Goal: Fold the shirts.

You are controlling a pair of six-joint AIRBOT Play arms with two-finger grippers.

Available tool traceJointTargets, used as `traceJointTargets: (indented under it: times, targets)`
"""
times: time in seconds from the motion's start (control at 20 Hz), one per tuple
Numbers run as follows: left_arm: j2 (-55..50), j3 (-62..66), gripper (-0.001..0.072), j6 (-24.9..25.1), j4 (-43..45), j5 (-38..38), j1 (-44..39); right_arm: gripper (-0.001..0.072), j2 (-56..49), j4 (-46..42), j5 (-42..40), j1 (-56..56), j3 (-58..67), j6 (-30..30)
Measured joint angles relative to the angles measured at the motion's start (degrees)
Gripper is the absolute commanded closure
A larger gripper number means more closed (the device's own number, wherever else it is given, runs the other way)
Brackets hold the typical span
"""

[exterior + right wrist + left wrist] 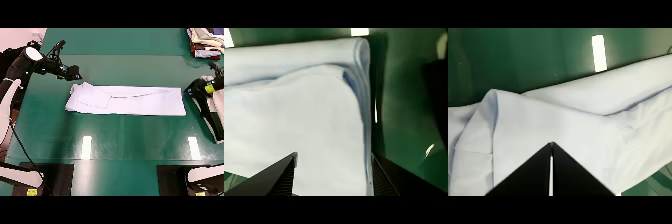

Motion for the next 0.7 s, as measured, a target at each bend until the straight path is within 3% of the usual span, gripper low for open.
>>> traceJointTargets:
  times: [0.25, 0.35, 0.5, 0.55, 0.6, 0.65, 0.7]
  targets:
    - [-0.09, 0.76, 0.0676, 0.28, -1.07, -0.96, -2.56, 0.0162, -0.33, 2.54, -1.49, -2.99, -7.78, -3.69]
    - [-0.11, 0.81, 0.0685, 0.31, -1.22, 0.33, -4.26, 0.0281, -0.33, 4.76, -3.34, -2.67, -10.45, -4.98]
    - [-0.13, 0.81, 0.0685, -0.02, -1.29, 3.34, -7.28, 0.0285, -0.66, 6.73, -5.53, -0.74, -12.15, -6.21]
    - [-0.24, 0.81, 0.0685, -0.33, -1.33, 4.48, -8.41, 0.0381, -1.03, 7.08, -5.86, 0.09, -12.07, -6.54]
    - [-0.50, 0.83, 0.0685, -0.72, -1.31, 5.70, -9.68, 0.0555, -1.44, 6.93, -6.40, 0.94, -11.63, -6.78]
    - [-0.90, 0.85, 0.0685, -0.94, -1.36, 6.84, -10.99, 0.0674, -1.84, 6.64, -6.86, 1.73, -11.13, -6.91]
    - [-1.51, 0.85, 0.0685, -1.14, -1.42, 7.80, -12.52, 0.0698, -2.03, 5.99, -6.95, 2.56, -10.40, -7.15]
